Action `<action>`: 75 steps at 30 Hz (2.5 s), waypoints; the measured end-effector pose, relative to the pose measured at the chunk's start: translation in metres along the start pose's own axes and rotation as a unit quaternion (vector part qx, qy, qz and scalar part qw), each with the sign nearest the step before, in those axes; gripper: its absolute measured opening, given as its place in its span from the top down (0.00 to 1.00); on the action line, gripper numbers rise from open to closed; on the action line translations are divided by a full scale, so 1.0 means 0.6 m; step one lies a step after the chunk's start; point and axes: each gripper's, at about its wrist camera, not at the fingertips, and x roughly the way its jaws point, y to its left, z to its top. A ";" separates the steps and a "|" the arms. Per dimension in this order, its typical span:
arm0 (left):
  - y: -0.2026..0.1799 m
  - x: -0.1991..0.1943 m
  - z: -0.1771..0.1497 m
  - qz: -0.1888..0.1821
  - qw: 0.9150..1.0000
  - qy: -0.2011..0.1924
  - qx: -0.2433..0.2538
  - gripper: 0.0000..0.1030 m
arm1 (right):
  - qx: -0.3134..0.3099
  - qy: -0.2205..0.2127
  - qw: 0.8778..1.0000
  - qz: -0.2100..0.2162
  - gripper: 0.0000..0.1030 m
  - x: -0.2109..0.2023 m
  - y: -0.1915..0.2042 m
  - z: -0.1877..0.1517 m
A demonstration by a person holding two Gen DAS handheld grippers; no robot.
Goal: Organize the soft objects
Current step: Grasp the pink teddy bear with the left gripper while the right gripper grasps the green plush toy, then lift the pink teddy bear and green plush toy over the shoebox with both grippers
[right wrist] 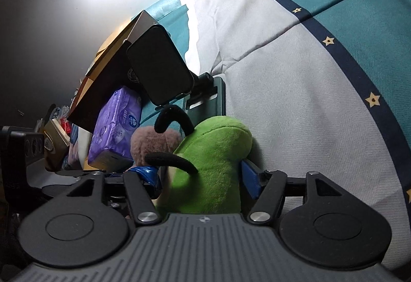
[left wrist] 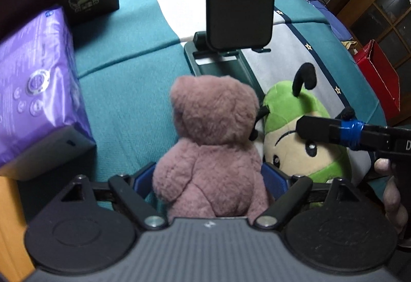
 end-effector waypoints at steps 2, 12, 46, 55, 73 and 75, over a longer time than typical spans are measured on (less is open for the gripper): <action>-0.007 0.002 0.000 0.006 1.000 -0.001 0.013 0.14 | 0.005 0.007 1.000 0.007 0.50 0.007 -0.001 0.001; -0.011 0.000 -0.002 -0.004 0.999 -0.010 0.033 0.23 | 0.070 0.025 0.996 0.052 0.55 0.011 -0.031 0.002; 0.015 -0.148 -0.002 -0.003 0.987 -0.149 0.055 0.52 | 0.123 -0.100 0.987 0.018 0.55 -0.067 -0.060 0.066; 0.099 -0.240 0.036 0.003 0.974 -0.228 0.001 0.52 | 0.089 -0.167 0.982 0.027 0.55 -0.100 -0.020 0.142; 0.356 -0.350 0.173 0.112 0.937 -0.310 -0.113 0.52 | -0.065 -0.142 0.975 0.160 0.55 0.020 0.263 0.334; 0.376 -0.341 0.183 0.118 0.937 -0.304 -0.122 0.52 | -0.079 -0.130 0.974 0.166 0.55 0.047 0.294 0.343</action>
